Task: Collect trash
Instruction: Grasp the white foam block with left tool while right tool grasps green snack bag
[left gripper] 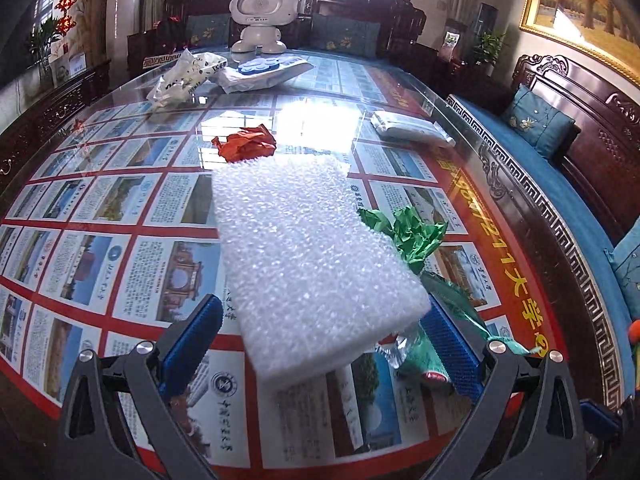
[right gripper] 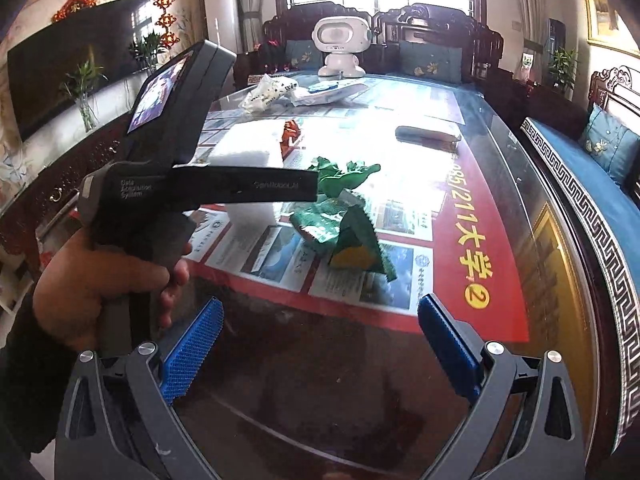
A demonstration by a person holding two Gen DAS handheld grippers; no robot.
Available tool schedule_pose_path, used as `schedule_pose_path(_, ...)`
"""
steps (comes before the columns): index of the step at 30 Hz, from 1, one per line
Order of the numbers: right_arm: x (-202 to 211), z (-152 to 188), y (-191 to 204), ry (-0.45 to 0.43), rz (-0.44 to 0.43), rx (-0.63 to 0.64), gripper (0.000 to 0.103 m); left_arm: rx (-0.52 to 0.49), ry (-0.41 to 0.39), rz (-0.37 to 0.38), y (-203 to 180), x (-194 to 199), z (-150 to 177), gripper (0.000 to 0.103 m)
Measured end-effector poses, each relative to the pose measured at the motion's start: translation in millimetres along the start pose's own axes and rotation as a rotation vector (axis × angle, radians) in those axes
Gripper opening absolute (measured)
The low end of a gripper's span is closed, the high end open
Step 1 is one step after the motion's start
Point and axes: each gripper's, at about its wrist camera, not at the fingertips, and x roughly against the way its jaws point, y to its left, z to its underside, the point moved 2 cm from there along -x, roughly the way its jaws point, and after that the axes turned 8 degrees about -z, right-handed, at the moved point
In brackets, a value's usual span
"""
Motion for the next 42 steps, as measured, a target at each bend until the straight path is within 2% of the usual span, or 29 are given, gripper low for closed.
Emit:
schedule_pose_path(3,-5,-4,-6,0.012,0.002,-0.015,0.094,-0.008,0.02,-0.02,0,-6,-1,0.086)
schedule_pose_path(5,-8,-6,-12,0.015,0.023,-0.032,0.094,-0.013,0.03,-0.024,1,-10,-1,0.067)
schedule_pose_path(6,-9,-7,-14,0.019,0.034,-0.033,0.094,-0.017,0.023,-0.037,2,-9,-2,0.062)
schedule_pose_path(14,-20,-15,-21,0.032,0.044,-0.043,0.094,-0.014,0.014,0.012,15,2,1,0.051)
schedule_pose_path(19,-38,-24,-21,0.056,0.036,-0.018,0.094,-0.009,0.004,0.035,29,14,8,0.049)
schedule_pose_path(22,-53,-36,-25,0.064,0.091,-0.019,0.094,-0.001,-0.004,0.041,37,21,9,0.049)
schedule_pose_path(25,-67,-45,-28,0.084,0.085,-0.026,0.094,0.0,-0.003,0.046,42,24,10,0.049)
schedule_pose_path(29,-87,-54,-30,0.132,0.128,-0.01,0.093,-0.006,-0.008,0.058,46,28,11,0.049)
schedule_pose_path(31,-94,-53,-30,0.155,0.114,-0.012,0.078,-0.004,-0.008,0.061,48,29,13,0.049)
schedule_pose_path(32,-97,-51,-30,0.176,0.09,-0.015,0.063,-0.004,-0.008,0.061,49,29,14,0.049)
schedule_pose_path(34,-98,-47,-31,0.18,0.036,-0.04,0.054,-0.007,-0.005,0.061,50,29,16,0.049)
schedule_pose_path(36,-96,-46,-30,0.173,0.045,-0.035,0.045,-0.007,-0.002,0.063,51,30,19,0.049)
schedule_pose_path(42,-75,-35,-27,0.113,-0.039,-0.071,0.041,-0.016,-0.012,0.088,52,46,30,0.049)
